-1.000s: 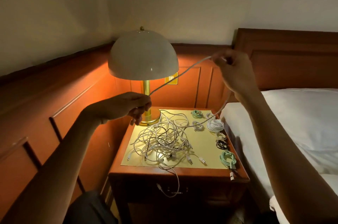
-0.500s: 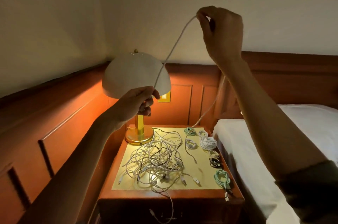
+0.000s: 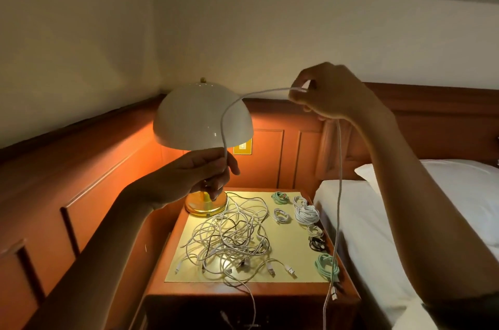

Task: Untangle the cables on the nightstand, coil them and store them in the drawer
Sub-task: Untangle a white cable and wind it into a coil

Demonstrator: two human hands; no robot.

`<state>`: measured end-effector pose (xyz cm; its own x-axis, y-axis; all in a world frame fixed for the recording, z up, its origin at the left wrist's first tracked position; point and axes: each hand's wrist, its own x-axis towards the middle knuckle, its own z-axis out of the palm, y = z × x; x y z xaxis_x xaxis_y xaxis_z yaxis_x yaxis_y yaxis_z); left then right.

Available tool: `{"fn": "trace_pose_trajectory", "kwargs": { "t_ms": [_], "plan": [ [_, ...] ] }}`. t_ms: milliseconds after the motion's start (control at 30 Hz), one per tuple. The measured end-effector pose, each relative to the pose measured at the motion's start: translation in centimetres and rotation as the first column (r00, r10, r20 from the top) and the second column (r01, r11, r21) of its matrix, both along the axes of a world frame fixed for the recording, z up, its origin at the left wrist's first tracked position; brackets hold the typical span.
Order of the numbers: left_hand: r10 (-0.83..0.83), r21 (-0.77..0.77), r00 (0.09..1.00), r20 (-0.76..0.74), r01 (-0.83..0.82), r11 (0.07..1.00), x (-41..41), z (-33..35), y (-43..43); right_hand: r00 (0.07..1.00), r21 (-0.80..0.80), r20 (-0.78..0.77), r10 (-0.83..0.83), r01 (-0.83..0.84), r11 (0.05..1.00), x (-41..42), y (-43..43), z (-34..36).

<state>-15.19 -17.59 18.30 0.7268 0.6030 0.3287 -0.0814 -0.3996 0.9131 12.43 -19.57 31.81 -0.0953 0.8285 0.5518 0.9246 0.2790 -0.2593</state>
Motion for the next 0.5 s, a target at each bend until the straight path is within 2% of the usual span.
{"fn": "trace_pose_trajectory", "kwargs": {
  "t_ms": [67,133,200,267,333,433,500],
  "plan": [
    [0.029,-0.004,0.999,0.017,-0.029,1.000,0.1,0.1,-0.2,0.997,-0.120,0.057,0.052,-0.045,0.992,-0.1,-0.7,-0.2],
    [0.048,-0.004,0.997,0.054,-0.048,0.999,0.5,0.5,-0.7,0.983,-0.138,0.141,0.115,-0.095,0.986,-0.7,-1.1,-0.4],
    [0.033,-0.009,0.991,0.127,-0.033,0.999,1.4,1.0,-1.4,0.946,-0.188,0.130,0.296,-0.270,0.944,-2.0,-2.0,-1.5],
    [0.009,-0.030,0.981,0.192,-0.003,1.000,2.4,1.3,-2.4,0.859,-0.243,0.048,0.510,-0.485,0.840,-3.0,-2.4,-3.4],
    [-0.023,-0.047,0.972,0.232,0.035,0.998,3.2,1.1,-3.1,0.790,-0.244,-0.060,0.610,-0.605,0.758,-3.3,-2.5,-5.3],
    [0.009,-0.156,0.966,0.260,0.033,0.987,3.9,0.2,-3.8,0.652,-0.265,-0.428,0.626,-0.752,0.603,-2.6,-2.3,-7.4],
    [0.025,-0.166,0.981,0.190,0.007,0.986,3.8,-0.3,-4.2,0.554,-0.229,-0.571,0.606,-0.816,0.531,-2.0,-2.1,-8.1]
  ]
}}
